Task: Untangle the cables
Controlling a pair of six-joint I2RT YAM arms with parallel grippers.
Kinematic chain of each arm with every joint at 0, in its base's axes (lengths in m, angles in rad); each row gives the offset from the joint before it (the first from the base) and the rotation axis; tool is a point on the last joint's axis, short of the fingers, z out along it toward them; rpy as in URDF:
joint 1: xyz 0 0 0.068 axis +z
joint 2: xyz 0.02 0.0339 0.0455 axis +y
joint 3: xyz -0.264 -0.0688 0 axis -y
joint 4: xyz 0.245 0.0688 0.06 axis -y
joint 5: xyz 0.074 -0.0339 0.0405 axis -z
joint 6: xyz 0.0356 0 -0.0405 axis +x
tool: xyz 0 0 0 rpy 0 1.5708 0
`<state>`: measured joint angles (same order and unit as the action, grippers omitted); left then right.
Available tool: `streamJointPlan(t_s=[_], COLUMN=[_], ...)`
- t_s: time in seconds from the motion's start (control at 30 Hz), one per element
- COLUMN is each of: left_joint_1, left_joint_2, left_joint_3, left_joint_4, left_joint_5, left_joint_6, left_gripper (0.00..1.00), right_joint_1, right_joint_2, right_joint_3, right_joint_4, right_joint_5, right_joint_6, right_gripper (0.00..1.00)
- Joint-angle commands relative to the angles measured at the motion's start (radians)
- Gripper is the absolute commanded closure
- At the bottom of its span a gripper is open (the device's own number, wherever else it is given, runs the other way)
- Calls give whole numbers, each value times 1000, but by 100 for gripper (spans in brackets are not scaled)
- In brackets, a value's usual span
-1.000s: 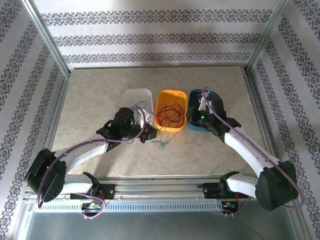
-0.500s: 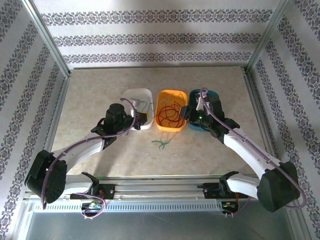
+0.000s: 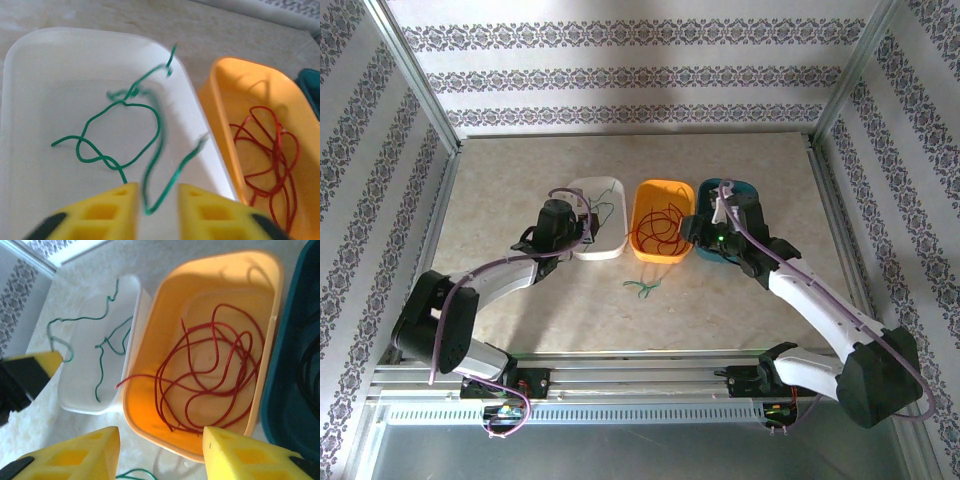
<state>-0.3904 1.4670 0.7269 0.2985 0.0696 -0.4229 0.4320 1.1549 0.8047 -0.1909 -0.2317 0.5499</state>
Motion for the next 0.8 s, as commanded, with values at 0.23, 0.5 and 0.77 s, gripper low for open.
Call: streamJointPlan(t_s=[0.23,0.5,0.77], left_joint_1=[-21,-161,-269], left_joint_2=[-132,-152,56], left_joint_3=[52,-27,53], left_joint_4=[-132,-336,-394], left_joint_5=[164,262,410], left_joint_6=[167,213,283], left_gripper=[33,30,39], right_joint_1=[174,160,122], right_joint_2=[96,120,121], right_joint_3=[31,23,15], right_joint_4=[-120,-125,-139], right_joint_5=[-27,37,33], right_joint_6=[-109,-88,-64], right_gripper=[53,53,53])
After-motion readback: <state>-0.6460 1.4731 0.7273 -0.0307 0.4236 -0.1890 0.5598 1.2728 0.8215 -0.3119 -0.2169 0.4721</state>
